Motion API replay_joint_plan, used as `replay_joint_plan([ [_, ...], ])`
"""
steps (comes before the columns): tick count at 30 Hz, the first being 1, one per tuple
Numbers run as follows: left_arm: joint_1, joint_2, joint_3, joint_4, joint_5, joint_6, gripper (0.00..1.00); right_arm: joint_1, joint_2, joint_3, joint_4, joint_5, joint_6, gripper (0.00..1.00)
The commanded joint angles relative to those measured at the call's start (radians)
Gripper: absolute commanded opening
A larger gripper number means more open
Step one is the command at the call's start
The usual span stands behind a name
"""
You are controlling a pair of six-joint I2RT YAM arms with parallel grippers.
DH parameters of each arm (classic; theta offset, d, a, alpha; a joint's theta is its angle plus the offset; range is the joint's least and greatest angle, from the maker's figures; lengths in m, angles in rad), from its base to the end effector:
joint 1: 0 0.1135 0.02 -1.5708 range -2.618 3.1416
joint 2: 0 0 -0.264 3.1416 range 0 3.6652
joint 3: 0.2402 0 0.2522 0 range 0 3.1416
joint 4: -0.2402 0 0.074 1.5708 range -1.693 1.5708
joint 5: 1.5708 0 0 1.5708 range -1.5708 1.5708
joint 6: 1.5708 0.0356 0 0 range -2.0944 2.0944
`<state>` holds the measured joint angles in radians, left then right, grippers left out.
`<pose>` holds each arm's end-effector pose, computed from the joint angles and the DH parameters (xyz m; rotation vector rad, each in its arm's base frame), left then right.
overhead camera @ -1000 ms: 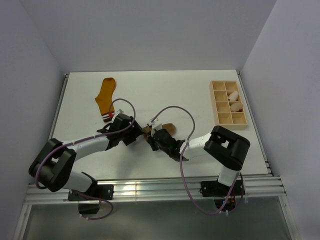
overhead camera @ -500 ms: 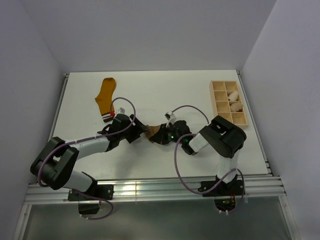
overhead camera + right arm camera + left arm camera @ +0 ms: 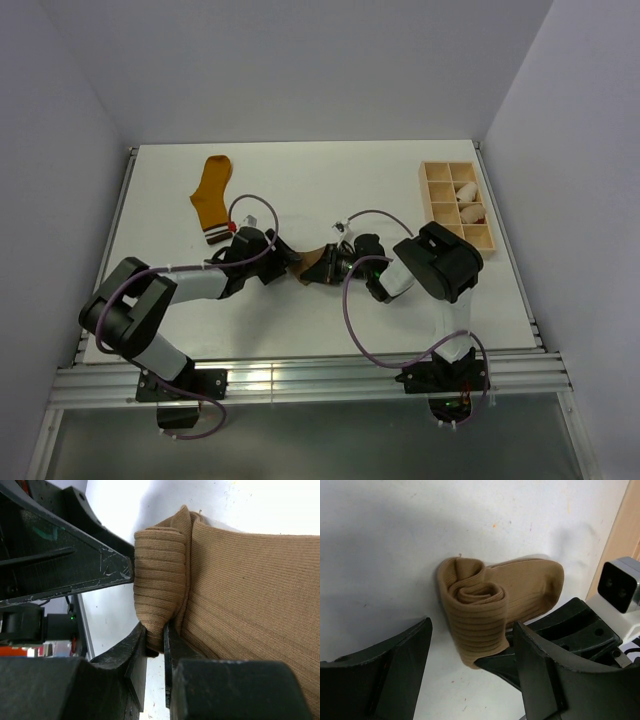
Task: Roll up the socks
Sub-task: Roll the sock at the center of the board.
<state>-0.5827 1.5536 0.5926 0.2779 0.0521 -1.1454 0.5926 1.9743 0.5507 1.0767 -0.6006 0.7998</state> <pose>0.2410 -0.1611 0.1419 -0.6496 2.3566 -0.9252 0.2510 0.1933 0.0876 -0.2381 2.1478 1.4522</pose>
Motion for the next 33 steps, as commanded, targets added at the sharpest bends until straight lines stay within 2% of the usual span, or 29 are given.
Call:
replay_joint_plan([
  [1, 0.001, 0.037, 0.019, 0.029, 0.003, 0.027, 0.72, -0.010, 0.038, 0.020, -0.130, -0.028, -0.017, 0.00],
  [22, 0.011, 0.094, -0.014, 0.061, -0.023, 0.029, 0.70, -0.034, 0.113, 0.106, -0.207, -0.154, -0.010, 0.00],
  [26, 0.017, 0.095, -0.030, 0.072, -0.024, 0.026, 0.71, -0.036, 0.130, 0.104, -0.158, -0.191, 0.016, 0.00],
  [33, 0.020, 0.103, -0.045, 0.069, -0.024, 0.023, 0.76, -0.040, 0.136, 0.114, -0.175, -0.200, 0.018, 0.00],
])
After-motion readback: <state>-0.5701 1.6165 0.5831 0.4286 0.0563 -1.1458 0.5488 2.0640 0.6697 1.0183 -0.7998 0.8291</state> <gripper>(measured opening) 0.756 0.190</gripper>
